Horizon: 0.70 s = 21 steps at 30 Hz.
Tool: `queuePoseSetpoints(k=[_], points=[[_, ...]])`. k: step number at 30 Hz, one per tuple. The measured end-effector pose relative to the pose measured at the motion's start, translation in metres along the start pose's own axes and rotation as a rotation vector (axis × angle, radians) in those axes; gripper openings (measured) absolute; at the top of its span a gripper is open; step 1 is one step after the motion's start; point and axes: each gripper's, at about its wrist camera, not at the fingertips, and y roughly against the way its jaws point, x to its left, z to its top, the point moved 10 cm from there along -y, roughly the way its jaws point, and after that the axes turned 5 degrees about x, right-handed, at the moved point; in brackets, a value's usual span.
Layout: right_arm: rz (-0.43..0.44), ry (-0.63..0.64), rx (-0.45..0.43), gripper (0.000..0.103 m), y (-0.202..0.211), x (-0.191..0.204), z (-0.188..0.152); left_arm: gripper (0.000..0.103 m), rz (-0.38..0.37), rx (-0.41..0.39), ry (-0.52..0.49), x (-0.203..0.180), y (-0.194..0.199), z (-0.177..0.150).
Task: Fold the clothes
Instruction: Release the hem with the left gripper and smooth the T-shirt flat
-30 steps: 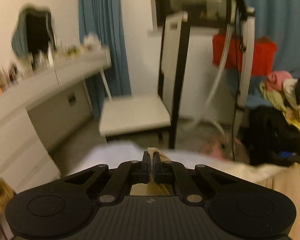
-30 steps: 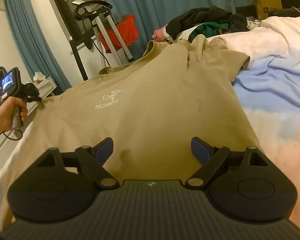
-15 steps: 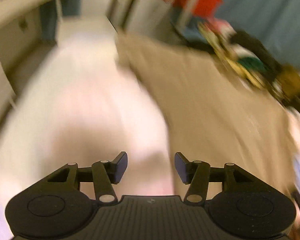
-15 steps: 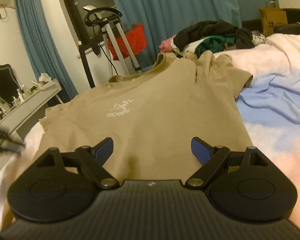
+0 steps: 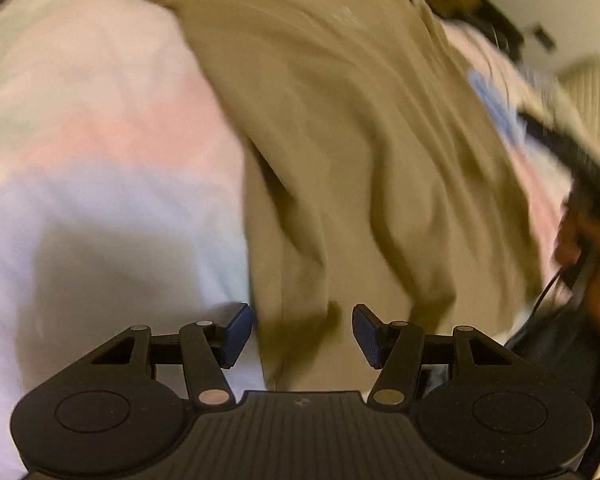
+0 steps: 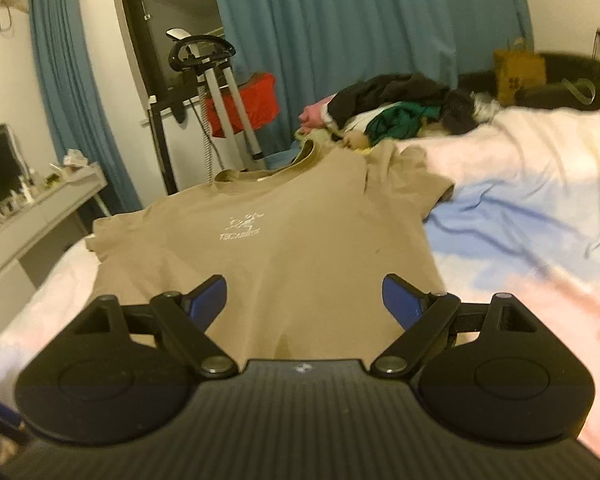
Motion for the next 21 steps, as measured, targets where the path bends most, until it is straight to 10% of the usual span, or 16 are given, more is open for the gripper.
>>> queuePoseSetpoints(k=[3,6,9,15,21], points=[[-0.027,0.029,-0.013,0.086,0.004,0.008,0.004,0.052,0.039,0.023,0.022,0.007,-0.005,-0.001],[-0.030,0.065,-0.030,0.086,0.008,0.017,0.004,0.011,0.031,0.014,0.053,0.015,0.001,-0.002],[-0.022,0.073,-0.037,0.086,0.012,0.021,0.003,0.003,-0.001,-0.015,0.103,0.029,0.017,-0.007],[-0.009,0.048,-0.049,0.086,0.009,0.016,0.005,0.005,0.037,-0.074,0.158,0.058,0.049,-0.014],[0.009,0.013,-0.069,0.086,0.012,0.010,0.009,0.049,0.123,-0.227,0.167,0.060,0.104,0.017]])
